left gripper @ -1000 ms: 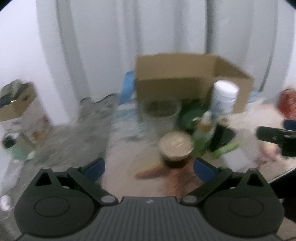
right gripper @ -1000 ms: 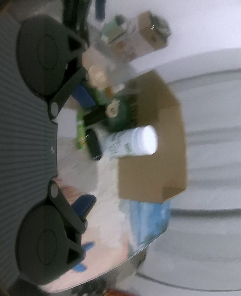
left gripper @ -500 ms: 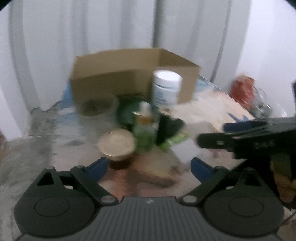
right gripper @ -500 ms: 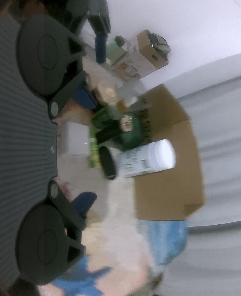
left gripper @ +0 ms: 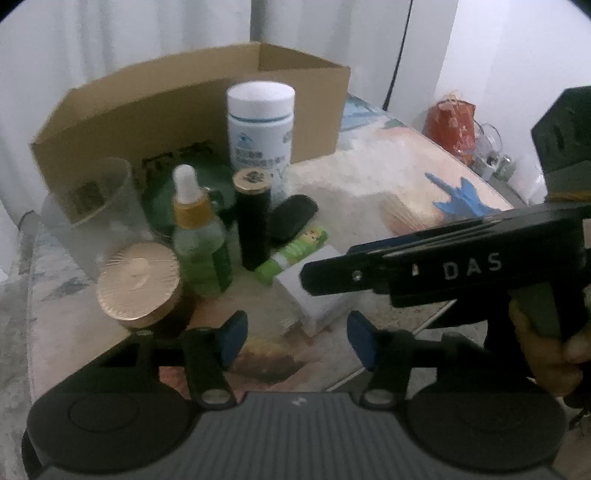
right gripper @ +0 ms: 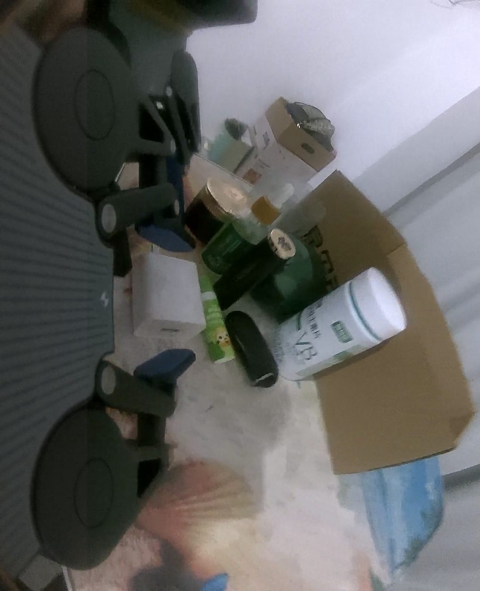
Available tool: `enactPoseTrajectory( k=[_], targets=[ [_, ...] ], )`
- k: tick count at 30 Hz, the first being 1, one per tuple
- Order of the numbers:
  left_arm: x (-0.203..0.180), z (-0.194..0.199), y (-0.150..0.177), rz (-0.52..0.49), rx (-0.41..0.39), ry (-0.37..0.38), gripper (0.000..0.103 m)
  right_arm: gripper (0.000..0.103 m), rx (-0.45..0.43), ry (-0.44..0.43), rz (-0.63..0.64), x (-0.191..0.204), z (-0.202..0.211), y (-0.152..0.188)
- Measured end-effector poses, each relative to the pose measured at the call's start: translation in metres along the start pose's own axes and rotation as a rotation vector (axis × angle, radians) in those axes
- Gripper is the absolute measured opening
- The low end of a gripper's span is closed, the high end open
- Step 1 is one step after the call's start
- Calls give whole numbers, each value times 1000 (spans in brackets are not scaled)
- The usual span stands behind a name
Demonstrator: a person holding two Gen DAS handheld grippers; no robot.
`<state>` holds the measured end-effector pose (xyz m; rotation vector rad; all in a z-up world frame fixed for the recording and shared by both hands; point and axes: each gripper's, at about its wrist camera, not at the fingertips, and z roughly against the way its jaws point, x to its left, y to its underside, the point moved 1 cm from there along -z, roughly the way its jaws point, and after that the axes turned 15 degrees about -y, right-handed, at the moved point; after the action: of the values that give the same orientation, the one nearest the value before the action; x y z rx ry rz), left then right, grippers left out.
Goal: Organize rigid objects
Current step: 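Lower the right gripper onto the white rectangular block and close it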
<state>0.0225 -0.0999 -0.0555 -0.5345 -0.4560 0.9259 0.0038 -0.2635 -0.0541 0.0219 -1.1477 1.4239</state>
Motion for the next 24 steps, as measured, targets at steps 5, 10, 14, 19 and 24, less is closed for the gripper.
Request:
enactPoseTrajectory(
  k=[5,10,14,19,24],
  targets=[
    [-6,-11,-4,-25,26,13,53,47,14,-51,-53,-12,-7,0],
    [-12,-15,-10,-41,33,20,46,44,22,-70,-61,-13,-11,0],
    [-18,-15,-10,-54,26,-1,47,44,22,-68,-50,-14,-11,0],
    [-21,-13,-10,-27,28,-10,46,43,4,-60,-23,-12,-6,4],
    [-26,5,-9,-17,-20,-16,46,43,-18,-53,-22,-3,7,7]
  ],
)
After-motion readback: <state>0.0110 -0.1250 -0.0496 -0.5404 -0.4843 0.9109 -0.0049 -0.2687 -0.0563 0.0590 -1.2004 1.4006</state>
